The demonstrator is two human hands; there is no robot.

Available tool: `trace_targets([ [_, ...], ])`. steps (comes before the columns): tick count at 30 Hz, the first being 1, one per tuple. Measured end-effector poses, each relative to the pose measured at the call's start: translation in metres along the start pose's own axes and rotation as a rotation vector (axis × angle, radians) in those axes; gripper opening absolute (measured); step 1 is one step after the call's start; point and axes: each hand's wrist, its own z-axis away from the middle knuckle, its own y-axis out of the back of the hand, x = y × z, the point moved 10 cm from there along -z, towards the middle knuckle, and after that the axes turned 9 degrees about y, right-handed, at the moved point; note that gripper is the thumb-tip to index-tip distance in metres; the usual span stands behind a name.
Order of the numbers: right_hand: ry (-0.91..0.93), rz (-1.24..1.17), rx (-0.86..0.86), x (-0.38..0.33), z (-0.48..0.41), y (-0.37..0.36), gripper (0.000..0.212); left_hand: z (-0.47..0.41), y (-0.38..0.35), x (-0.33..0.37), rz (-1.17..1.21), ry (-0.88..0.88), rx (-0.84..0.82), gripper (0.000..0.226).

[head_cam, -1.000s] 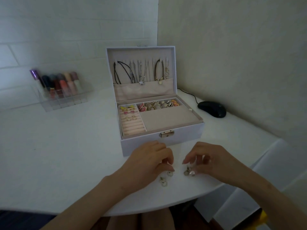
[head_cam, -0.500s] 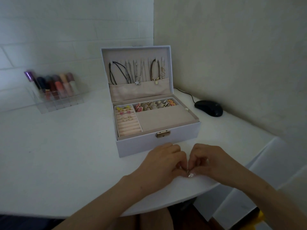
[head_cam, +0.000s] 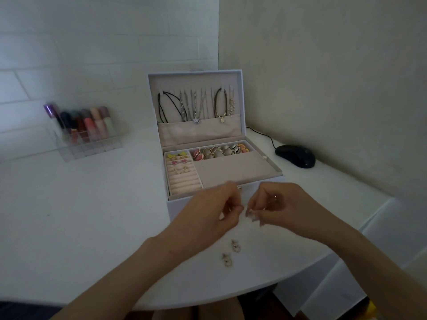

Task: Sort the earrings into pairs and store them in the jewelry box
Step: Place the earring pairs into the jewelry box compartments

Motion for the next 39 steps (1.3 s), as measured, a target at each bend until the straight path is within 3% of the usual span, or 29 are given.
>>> trace_targets([
  [6, 0.048, -0.148, 0.017, -0.022, -0.038, -0.012, 0.015, -0.005, 0.047, -0.027, 0.103, 0.098, 0.138, 0.017],
  [12, 0.081, -0.097, 0.026, -0.035, -0.080, -0.020, 0.023, -0.012, 0.078, -0.074, 0.184, 0.273, 0.182, 0.025],
  [19, 0.067, -0.049, 0.027, -0.027, -0.119, -0.037, 0.024, -0.012, 0.089, -0.103, 0.368, 0.403, 0.202, 0.015],
  [25, 0.091, 0.138, 0.019, -0.027, -0.133, -0.046, 0.017, -0.012, 0.100, -0.111, 0.191, 0.436, 0.278, 0.007],
  [34, 0.178, 0.234, -0.059, -0.029, -0.139, -0.057, 0.018, -0.016, 0.095, -0.114, 0.205, 0.435, 0.213, 0.018],
  [39, 0.237, 0.351, -0.097, -0.034, -0.140, -0.062, 0.020, -0.017, 0.097, -0.113, 0.123, 0.437, 0.237, 0.012],
])
